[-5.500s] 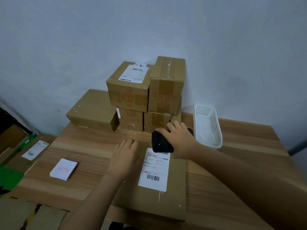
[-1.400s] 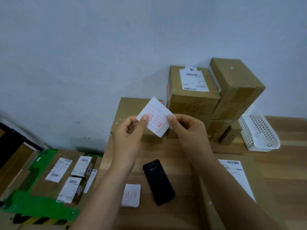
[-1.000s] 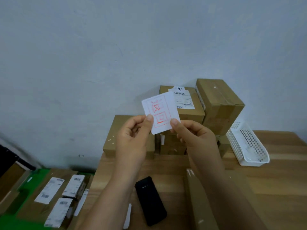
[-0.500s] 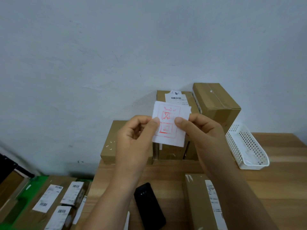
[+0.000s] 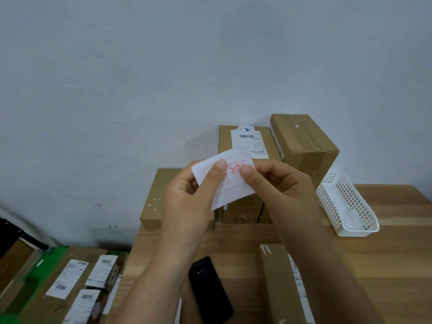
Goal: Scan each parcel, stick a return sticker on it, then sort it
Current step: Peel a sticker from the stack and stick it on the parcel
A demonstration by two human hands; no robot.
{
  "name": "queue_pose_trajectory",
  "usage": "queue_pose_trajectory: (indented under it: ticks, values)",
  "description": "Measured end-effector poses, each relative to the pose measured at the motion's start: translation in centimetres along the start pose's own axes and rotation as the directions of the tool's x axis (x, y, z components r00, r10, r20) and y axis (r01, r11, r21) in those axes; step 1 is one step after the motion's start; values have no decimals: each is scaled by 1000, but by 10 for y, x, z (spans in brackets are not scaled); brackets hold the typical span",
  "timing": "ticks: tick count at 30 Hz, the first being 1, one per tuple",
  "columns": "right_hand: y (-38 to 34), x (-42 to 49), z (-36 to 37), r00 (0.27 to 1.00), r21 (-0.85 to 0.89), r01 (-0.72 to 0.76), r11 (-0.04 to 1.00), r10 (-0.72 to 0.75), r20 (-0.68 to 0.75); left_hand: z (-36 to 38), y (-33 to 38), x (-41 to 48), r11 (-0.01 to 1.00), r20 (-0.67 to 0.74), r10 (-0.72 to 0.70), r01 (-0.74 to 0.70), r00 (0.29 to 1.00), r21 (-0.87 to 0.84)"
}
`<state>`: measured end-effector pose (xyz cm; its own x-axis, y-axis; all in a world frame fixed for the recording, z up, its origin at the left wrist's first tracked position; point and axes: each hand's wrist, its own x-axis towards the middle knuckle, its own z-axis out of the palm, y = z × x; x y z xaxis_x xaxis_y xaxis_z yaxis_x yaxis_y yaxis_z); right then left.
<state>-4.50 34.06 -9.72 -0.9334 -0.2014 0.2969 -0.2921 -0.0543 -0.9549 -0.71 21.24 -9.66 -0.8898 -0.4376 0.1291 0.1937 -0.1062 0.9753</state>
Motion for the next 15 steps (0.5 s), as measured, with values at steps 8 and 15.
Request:
queue_pose_trajectory:
  ticks: [8, 15]
  values:
    - [-3, 2, -6, 1000, -1, -15, 1000, 15, -5, -3, 1, -1, 993, 48, 40, -45, 998, 112]
    - [-3, -1, -14, 991, -95, -21, 995, 33, 130, -3, 0, -2, 987, -4, 110, -108, 994, 123]
